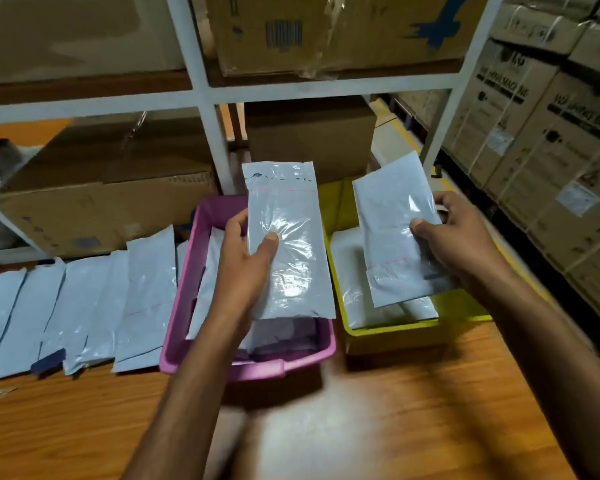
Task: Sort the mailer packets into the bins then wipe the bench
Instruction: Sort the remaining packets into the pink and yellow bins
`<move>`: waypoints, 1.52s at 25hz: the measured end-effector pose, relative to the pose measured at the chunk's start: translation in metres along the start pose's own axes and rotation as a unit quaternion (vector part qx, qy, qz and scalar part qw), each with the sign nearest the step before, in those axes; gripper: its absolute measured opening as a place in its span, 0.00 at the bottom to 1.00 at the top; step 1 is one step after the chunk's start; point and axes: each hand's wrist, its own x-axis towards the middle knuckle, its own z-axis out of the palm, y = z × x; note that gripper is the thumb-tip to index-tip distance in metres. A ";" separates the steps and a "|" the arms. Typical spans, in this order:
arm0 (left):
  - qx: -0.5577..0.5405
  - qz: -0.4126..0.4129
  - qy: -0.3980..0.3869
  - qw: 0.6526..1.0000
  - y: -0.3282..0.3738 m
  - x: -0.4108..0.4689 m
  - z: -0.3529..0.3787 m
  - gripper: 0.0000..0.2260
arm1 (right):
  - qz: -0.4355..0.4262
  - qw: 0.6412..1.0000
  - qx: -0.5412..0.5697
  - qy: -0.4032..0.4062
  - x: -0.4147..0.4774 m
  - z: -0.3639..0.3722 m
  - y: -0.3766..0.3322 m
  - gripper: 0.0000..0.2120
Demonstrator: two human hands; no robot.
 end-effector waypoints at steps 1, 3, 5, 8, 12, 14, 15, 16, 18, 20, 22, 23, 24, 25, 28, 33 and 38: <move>0.012 0.001 0.008 1.000 0.000 0.001 0.000 0.17 | 0.004 1.000 0.015 -0.007 0.004 0.000 0.001 0.15; 0.044 0.006 0.025 0.999 0.003 0.005 -0.006 0.17 | 0.014 0.998 0.059 -0.027 0.009 0.006 -0.003 0.13; 0.076 0.015 0.047 0.996 0.006 0.011 -0.022 0.18 | 0.013 0.995 0.086 -0.054 0.005 0.019 -0.013 0.12; 0.106 0.019 0.078 0.991 0.011 0.020 -0.057 0.18 | -0.004 0.989 0.100 -0.105 -0.003 0.052 -0.027 0.15; 0.106 -0.003 0.093 0.990 0.012 0.031 -0.102 0.17 | -0.058 0.989 -0.001 -0.138 -0.014 0.106 -0.038 0.26; 0.101 -0.013 0.092 0.991 0.011 0.033 -0.121 0.16 | -0.079 0.982 -0.092 -0.142 -0.021 0.133 -0.044 0.30; 0.099 -0.014 0.089 0.991 0.009 0.034 -0.128 0.16 | -0.082 0.978 -0.125 -0.143 -0.024 0.146 -0.044 0.33; 0.097 -0.014 0.084 0.992 0.008 0.034 -0.134 0.16 | -0.078 0.975 -0.145 -0.147 -0.026 0.159 -0.043 0.35; 0.081 -0.018 0.077 0.994 0.005 0.036 -0.141 0.16 | -0.065 0.970 -0.177 -0.154 -0.028 0.182 -0.037 0.39; 0.069 -0.028 0.066 0.995 0.003 0.036 -0.141 0.15 | -0.065 0.952 -0.250 -0.162 -0.030 0.199 -0.027 0.42; 0.052 -0.046 0.049 0.996 0.004 0.034 -0.138 0.16 | -0.080 0.924 -0.337 -0.162 -0.034 0.205 -0.018 0.42; 0.047 -0.052 0.040 0.997 0.004 0.033 -0.135 0.16 | -0.089 0.916 -0.359 -0.153 -0.036 0.204 -0.016 0.41; 0.047 -0.055 0.034 0.997 0.004 0.031 -0.133 0.17 | -0.102 0.914 -0.364 -0.146 -0.037 0.202 -0.014 0.39; 0.048 -0.055 0.030 0.997 0.005 0.029 -0.130 0.17 | -0.124 0.916 -0.356 -0.136 -0.038 0.199 -0.012 0.36; 0.054 -0.049 0.010 0.997 0.006 0.024 -0.120 0.18 | -0.188 0.945 -0.258 -0.064 -0.036 0.187 -0.016 0.25; 0.023 -0.049 -0.026 0.998 0.007 0.017 -0.089 0.26 | -0.025 0.977 0.108 -0.183 -0.047 0.168 -0.047 0.13; 0.002 -0.022 -0.041 0.999 0.012 0.011 -0.055 0.18 | 0.060 0.951 0.255 -0.165 -0.048 0.132 -0.054 0.12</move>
